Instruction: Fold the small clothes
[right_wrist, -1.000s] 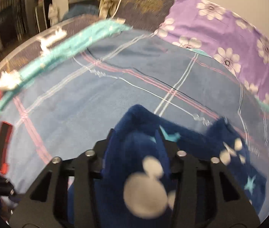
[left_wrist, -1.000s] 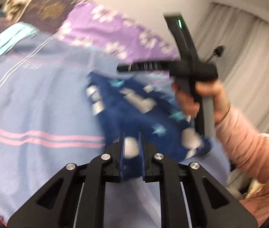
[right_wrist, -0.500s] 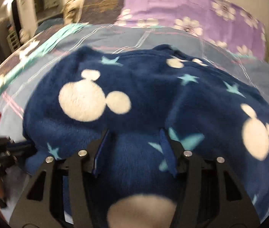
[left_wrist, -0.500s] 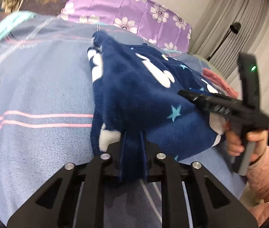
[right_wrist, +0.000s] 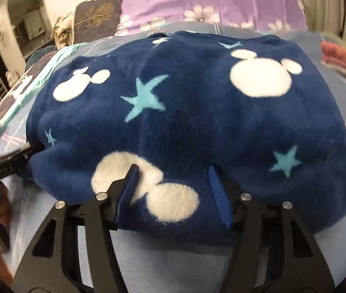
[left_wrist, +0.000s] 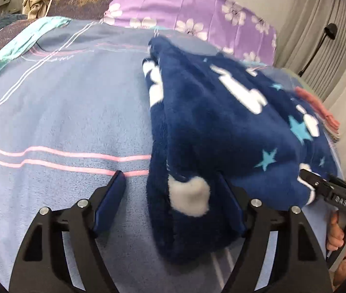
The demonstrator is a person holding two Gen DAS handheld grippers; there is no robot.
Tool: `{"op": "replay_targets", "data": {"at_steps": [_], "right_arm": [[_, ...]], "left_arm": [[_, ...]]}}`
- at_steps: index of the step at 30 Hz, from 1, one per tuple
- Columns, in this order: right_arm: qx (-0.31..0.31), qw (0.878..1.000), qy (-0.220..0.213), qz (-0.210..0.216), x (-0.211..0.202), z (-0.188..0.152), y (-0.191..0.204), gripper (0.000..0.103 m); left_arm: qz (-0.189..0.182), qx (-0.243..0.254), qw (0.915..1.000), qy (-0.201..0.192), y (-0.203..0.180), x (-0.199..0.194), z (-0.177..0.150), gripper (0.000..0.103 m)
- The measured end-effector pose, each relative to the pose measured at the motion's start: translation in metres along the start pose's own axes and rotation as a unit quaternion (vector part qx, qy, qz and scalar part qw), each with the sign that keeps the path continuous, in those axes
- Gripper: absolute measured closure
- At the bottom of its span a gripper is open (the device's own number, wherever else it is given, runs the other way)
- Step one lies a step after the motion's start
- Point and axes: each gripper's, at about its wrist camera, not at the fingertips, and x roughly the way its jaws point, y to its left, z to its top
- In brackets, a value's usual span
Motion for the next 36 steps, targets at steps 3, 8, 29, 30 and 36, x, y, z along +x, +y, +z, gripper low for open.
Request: {"op": "replay_targets", "data": {"at_steps": [3,8,29,30,36], "right_arm": [[-0.022,1.0,-0.002,-0.009,0.002,0.001,0.004,0.042],[-0.008,1.0,-0.007,-0.024,-0.012,0.008,0.014,0.043],[-0.012,0.999,-0.042,-0.032,0.005,0.089,0.033,0.048],[-0.026,0.996,-0.065,-0.047,0.0,0.103,0.036,0.048],[0.017,0.998,0.04,-0.039,0.092,0.124,0.01,0.045]], "left_arm": [[0.01,0.008,0.9999,0.0,-0.003,0.001,-0.002,0.027],[-0.013,0.001,0.9999,-0.009,-0.008,-0.007,0.001,0.049],[-0.097,-0.028,0.9948,-0.012,0.009,0.015,0.004,0.039],[-0.097,-0.028,0.9948,-0.012,0.01,0.016,0.004,0.039],[-0.118,-0.044,0.9919,-0.013,0.017,0.015,0.005,0.039]]}}
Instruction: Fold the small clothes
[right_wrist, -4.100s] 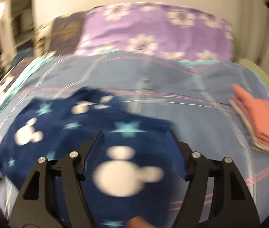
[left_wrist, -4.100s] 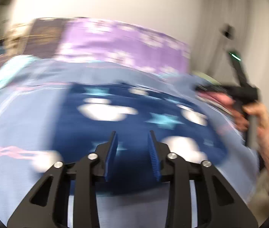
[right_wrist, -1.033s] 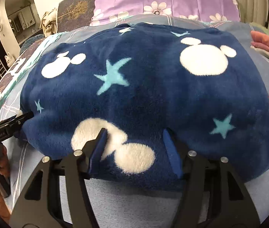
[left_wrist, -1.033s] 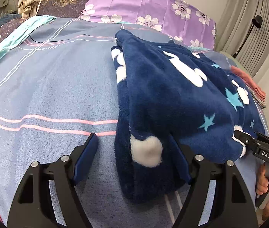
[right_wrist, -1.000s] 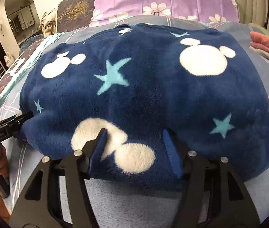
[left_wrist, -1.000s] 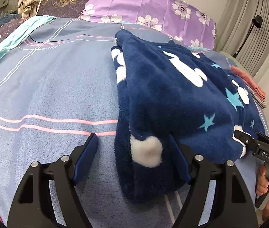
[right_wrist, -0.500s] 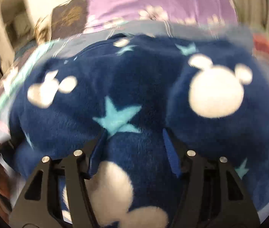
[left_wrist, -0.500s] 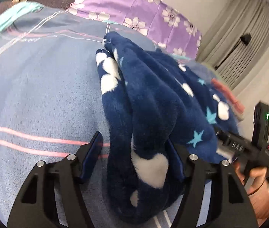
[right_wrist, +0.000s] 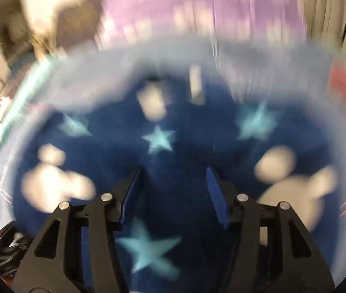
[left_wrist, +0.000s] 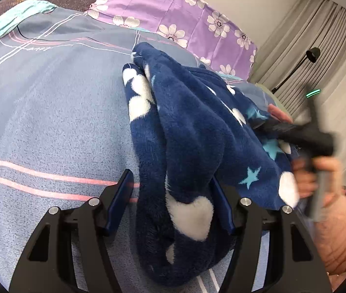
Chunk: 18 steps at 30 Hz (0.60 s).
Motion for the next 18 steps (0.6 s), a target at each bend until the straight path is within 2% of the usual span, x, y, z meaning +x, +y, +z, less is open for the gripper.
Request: {"op": "replay_targets", "data": {"at_steps": [4,7,9,12,14,16,17,18], "right_arm": [[-0.03,0.999,-0.012,-0.02,-0.012,-0.003,0.011,0.045],[-0.016,1.0,-0.01,-0.022,-0.028,0.006,0.011,0.046],[-0.022,0.999,-0.042,-0.015,-0.047,0.021,0.018,0.046],[-0.038,0.995,-0.078,-0.041,-0.05,0.047,0.024,0.045],[-0.019,0.997,-0.058,-0.048,-0.029,0.062,0.017,0.043],[0.005,0.998,0.03,-0.059,0.03,0.064,-0.001,0.04],[-0.001,0.998,0.034,-0.058,0.047,0.062,-0.004,0.032],[-0.021,0.998,0.017,-0.064,0.045,0.063,-0.001,0.031]], "left_arm": [[-0.009,-0.007,0.9999,0.0,0.002,-0.001,0.002,0.039],[-0.011,-0.008,0.9999,0.0,0.002,-0.001,0.002,0.039],[-0.012,-0.009,0.9999,0.0,0.002,-0.002,0.001,0.039],[-0.012,-0.009,0.9999,-0.001,0.002,-0.002,0.002,0.039],[-0.012,-0.009,0.9999,-0.001,0.003,-0.003,0.002,0.039],[-0.011,-0.008,0.9999,-0.001,0.002,-0.003,0.002,0.039],[-0.011,-0.006,0.9999,-0.001,0.001,-0.003,0.002,0.039],[-0.01,-0.005,0.9999,-0.001,0.001,-0.003,0.002,0.038]]}}
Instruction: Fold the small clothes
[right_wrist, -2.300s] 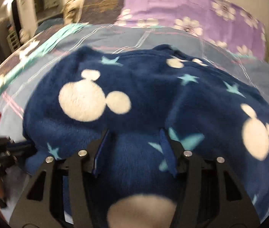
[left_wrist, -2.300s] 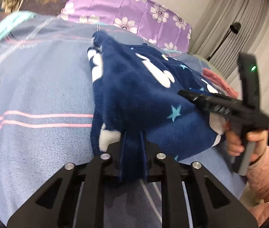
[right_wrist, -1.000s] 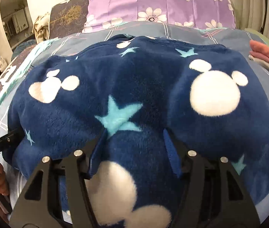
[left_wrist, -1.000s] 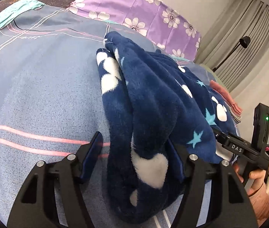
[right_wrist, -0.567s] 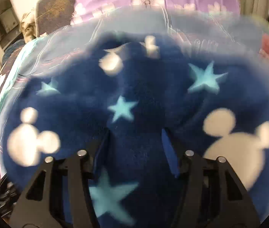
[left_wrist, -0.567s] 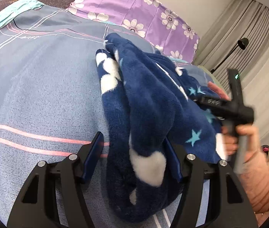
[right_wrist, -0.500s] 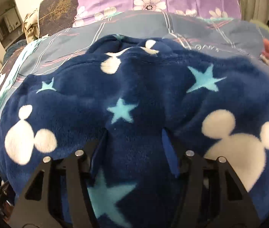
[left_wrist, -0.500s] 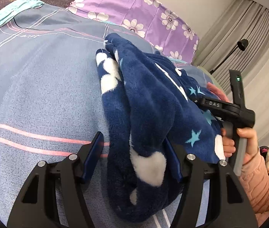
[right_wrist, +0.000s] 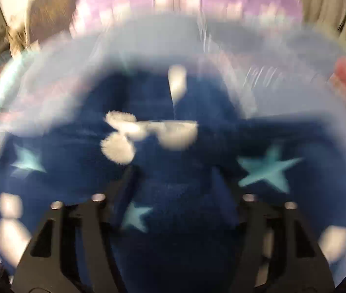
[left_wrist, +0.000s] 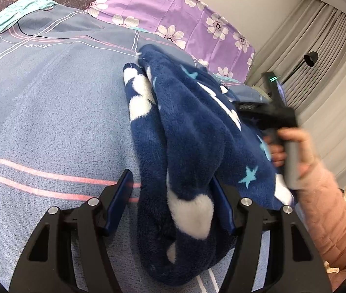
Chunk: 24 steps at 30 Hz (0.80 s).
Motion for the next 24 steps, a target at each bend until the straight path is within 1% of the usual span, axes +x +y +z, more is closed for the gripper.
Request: {"op": "replay_targets", "data": {"at_steps": [3,8,11,14,16,18,19,21,23,24], "right_arm": [[-0.007,1.0,-0.007,-0.012,-0.003,-0.001,0.005,0.031],[-0.003,1.0,-0.024,0.003,-0.018,-0.005,-0.001,0.032],[-0.003,0.998,-0.057,-0.005,-0.052,-0.017,-0.001,0.032],[-0.051,0.994,-0.096,0.018,-0.092,-0.042,0.013,0.032],[-0.122,0.984,-0.126,0.021,-0.122,-0.069,0.034,0.031],[-0.183,0.971,-0.151,0.018,-0.143,-0.096,0.052,0.03],[-0.221,0.961,-0.162,0.021,-0.153,-0.114,0.064,0.029],[-0.271,0.947,-0.169,0.031,-0.164,-0.139,0.081,0.028],[-0.327,0.928,-0.173,0.051,-0.172,-0.169,0.101,0.028],[-0.327,0.928,-0.173,0.051,-0.172,-0.169,0.101,0.028]], "left_arm": [[0.002,0.001,1.0,0.0,-0.001,0.0,0.0,0.038],[0.007,0.004,1.0,0.001,-0.003,0.001,0.002,0.038],[0.006,0.001,1.0,0.0,-0.002,0.0,0.002,0.038],[0.006,0.001,1.0,-0.001,-0.003,0.0,0.002,0.038],[0.005,-0.001,1.0,-0.003,-0.004,-0.001,0.002,0.037],[0.006,-0.006,0.9999,-0.007,-0.004,-0.005,0.002,0.037],[0.007,-0.008,0.9999,-0.01,-0.004,-0.008,0.001,0.037],[0.008,-0.01,0.9998,-0.017,-0.002,-0.015,0.0,0.037],[0.005,-0.015,0.9994,-0.031,0.003,-0.028,0.001,0.036],[0.004,-0.019,0.9991,-0.037,0.007,-0.034,0.003,0.036]]}}
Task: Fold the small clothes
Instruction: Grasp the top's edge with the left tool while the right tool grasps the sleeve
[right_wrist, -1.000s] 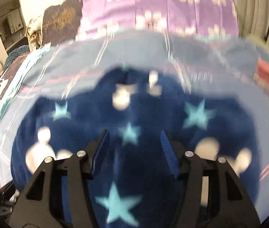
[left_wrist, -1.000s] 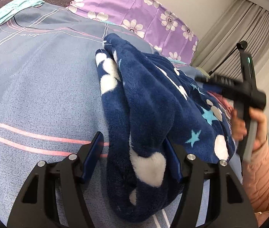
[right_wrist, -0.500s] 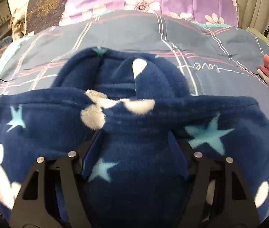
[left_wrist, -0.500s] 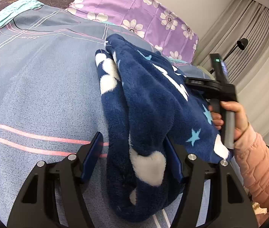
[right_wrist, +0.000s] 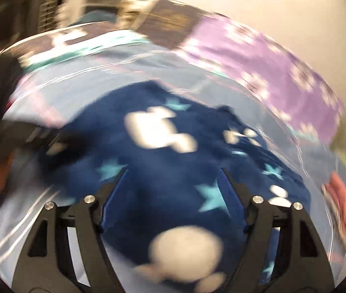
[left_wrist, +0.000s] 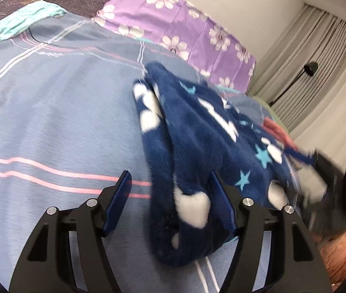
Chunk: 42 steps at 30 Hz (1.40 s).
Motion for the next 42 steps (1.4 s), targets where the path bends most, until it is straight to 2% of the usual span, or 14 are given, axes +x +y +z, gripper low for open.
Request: {"op": "replay_targets", "data": {"at_steps": [3,4,9,14,19,22,23,24,25,27,28,30,36,42], "right_arm": [[-0.063,0.998,-0.012,0.029,-0.009,-0.009,0.041,0.026],[-0.115,0.993,-0.022,0.028,-0.008,-0.014,0.073,0.026],[-0.179,0.984,-0.016,-0.011,0.007,-0.019,0.113,0.026],[-0.152,0.988,0.012,-0.014,0.023,-0.012,0.119,0.026],[-0.153,0.988,-0.003,-0.03,0.036,-0.002,0.129,0.027],[-0.172,0.984,-0.015,-0.044,0.049,-0.001,0.141,0.029],[-0.172,0.984,-0.015,-0.044,0.049,-0.001,0.141,0.032],[-0.17,0.984,-0.015,-0.044,0.053,0.0,0.141,0.039],[-0.167,0.985,-0.013,-0.042,0.057,0.001,0.139,0.043],[-0.16,0.986,-0.006,-0.046,0.065,0.005,0.136,0.069],[-0.159,0.986,-0.006,-0.053,0.066,0.005,0.135,0.073],[-0.15,0.987,-0.016,-0.056,0.063,0.007,0.131,0.08],[-0.037,0.998,-0.054,-0.012,0.025,0.023,0.084,0.082],[0.098,0.99,-0.1,0.026,-0.03,0.024,0.015,0.083]], "left_arm": [[0.018,-0.014,0.9997,-0.014,0.015,-0.015,0.011,0.035],[0.019,-0.016,0.9996,-0.014,0.019,-0.018,0.015,0.034],[-0.038,-0.042,0.9984,0.004,0.032,-0.011,0.037,0.033],[-0.072,-0.043,0.9953,0.049,0.03,0.03,0.059,0.028],[-0.063,-0.055,0.9915,0.1,0.033,0.088,0.08,0.028],[-0.078,-0.06,0.9903,0.098,0.039,0.102,0.086,0.028],[-0.081,-0.061,0.9907,0.091,0.041,0.106,0.089,0.029],[-0.08,-0.065,0.9911,0.085,0.044,0.107,0.09,0.035],[-0.077,-0.073,0.9914,0.077,0.047,0.109,0.092,0.049],[-0.093,-0.101,0.9883,0.066,0.054,0.112,0.092,0.068],[-0.096,-0.108,0.9875,0.063,0.055,0.112,0.092,0.073],[-0.085,-0.091,0.9906,0.057,0.046,0.107,0.095,0.077],[-0.083,-0.039,0.9951,0.036,0.0,0.083,0.122,0.078],[-0.086,0.046,0.9949,0.024,-0.083,0.071,0.149,0.078]]}}
